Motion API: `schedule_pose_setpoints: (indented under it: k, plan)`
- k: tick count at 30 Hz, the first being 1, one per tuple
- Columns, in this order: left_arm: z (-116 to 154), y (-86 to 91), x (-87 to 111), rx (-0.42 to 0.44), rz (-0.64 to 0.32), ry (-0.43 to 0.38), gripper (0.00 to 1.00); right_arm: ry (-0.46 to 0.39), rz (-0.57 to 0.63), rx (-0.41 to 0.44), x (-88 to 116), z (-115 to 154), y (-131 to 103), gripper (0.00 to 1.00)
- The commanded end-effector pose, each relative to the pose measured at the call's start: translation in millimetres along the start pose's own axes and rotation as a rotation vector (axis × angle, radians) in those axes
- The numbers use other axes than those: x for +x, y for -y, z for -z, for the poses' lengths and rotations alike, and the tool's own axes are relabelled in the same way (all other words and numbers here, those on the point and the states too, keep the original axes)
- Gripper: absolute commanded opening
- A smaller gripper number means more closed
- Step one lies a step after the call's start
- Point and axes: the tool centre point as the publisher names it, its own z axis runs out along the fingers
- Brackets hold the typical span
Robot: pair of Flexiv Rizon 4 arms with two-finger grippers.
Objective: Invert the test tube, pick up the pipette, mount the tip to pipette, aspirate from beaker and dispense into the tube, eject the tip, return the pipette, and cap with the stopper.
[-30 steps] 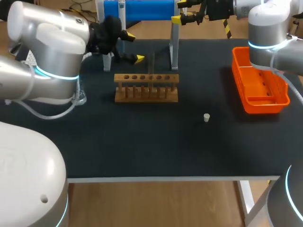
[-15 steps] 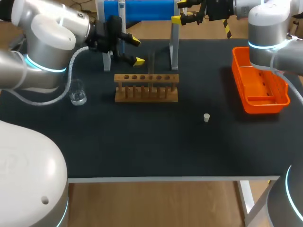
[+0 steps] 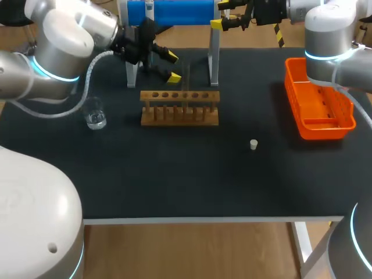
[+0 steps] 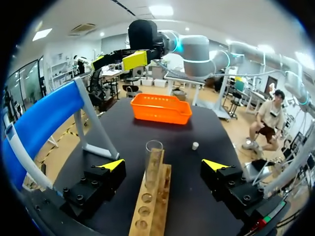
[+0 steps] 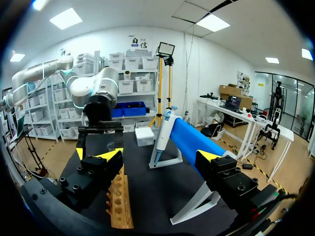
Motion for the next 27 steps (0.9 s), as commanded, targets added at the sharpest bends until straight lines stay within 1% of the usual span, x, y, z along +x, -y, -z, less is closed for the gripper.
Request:
schedule_pose_setpoints:
  k: [1, 8, 13, 18, 27]
  plan:
    - [-2.6, -3.7, 13.4, 0.003, 0.017, 0.119, 1.0, -0.004, 0.0, 0.002, -0.7, 1.0, -0.2, 1.0]
    - [-11.3, -7.9, 10.7, 0.003, 0.001, 0.112, 1.0, -0.004, 0.0, 0.002, -0.7, 1.0, -0.2, 1.0]
    - [-10.0, -9.4, -0.2, -0.012, -0.036, 0.108, 1.0, -0.004, 0.0, 0.002, -0.7, 1.0, -0.2, 1.0]
    - [-4.0, -9.2, -13.1, -0.037, -0.044, 0.105, 1.0, -0.004, 0.0, 0.002, -0.7, 1.0, -0.2, 1.0]
    - [-3.2, -11.7, -24.6, -0.043, -0.032, 0.146, 1.0, -0.004, 0.0, 0.002, -0.7, 1.0, -0.2, 1.0]
